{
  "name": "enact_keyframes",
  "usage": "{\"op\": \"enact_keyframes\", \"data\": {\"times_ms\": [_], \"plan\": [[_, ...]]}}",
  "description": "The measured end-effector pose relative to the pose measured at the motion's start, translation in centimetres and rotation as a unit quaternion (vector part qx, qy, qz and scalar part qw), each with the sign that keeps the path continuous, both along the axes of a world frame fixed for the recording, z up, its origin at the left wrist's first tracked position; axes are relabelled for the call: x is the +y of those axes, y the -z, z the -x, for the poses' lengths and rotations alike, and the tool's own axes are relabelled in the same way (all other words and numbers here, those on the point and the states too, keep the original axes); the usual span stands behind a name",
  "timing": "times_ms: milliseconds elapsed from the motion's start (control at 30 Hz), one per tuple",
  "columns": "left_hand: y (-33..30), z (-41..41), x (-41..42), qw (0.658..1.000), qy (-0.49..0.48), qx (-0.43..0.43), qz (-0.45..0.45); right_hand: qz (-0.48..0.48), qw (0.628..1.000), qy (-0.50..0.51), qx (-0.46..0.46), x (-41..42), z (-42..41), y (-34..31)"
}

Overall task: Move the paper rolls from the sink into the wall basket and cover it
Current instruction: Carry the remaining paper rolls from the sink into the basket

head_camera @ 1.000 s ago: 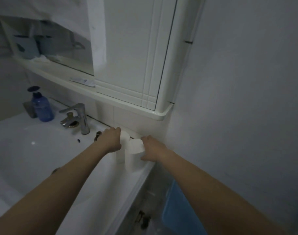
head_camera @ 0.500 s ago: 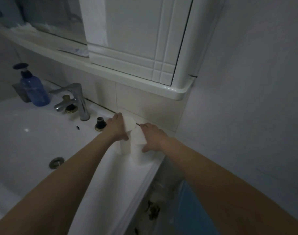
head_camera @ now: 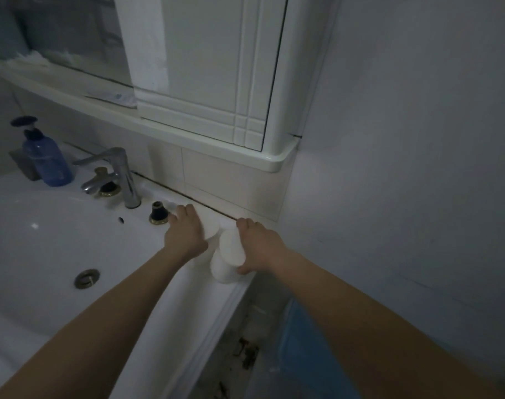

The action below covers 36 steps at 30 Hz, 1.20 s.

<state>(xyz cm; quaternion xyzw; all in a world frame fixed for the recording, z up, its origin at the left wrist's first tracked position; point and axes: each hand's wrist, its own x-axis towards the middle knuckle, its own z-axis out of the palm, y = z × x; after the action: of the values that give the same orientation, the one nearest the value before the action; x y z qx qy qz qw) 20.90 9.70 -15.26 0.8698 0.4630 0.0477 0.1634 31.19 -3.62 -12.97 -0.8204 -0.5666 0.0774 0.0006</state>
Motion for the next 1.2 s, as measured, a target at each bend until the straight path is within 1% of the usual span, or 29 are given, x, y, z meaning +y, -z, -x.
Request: {"op": "enact_keyframes", "data": {"times_ms": [233,467,733,967,1200], "plan": [[-6.1,0.7,-4.7,0.998,0.055,0.034,0.016,0.019,0.998,0.022,0.058,-5.7,-0.9,-6.1],[-12.4,0.0,-12.3,0.991,0.119,0.043,0.032,0.049,0.994,0.043,0.087,-13.8,-2.3,-13.4],[-17.5,-2.9,-23.3,0.979,0.194,0.024,0.063,0.071,0.991,0.087,0.071,-26.0,-4.7,-20.2],[-22.4,-6.4,-33.7,0.961,0.269,0.008,0.058,0.071,0.986,0.148,0.039,-37.8,-6.1,-25.9],[-26.7,-10.2,-44.0,0.935,0.354,-0.014,0.025,0.022,0.972,0.233,0.02,-51.5,-8.0,-31.0]]}}
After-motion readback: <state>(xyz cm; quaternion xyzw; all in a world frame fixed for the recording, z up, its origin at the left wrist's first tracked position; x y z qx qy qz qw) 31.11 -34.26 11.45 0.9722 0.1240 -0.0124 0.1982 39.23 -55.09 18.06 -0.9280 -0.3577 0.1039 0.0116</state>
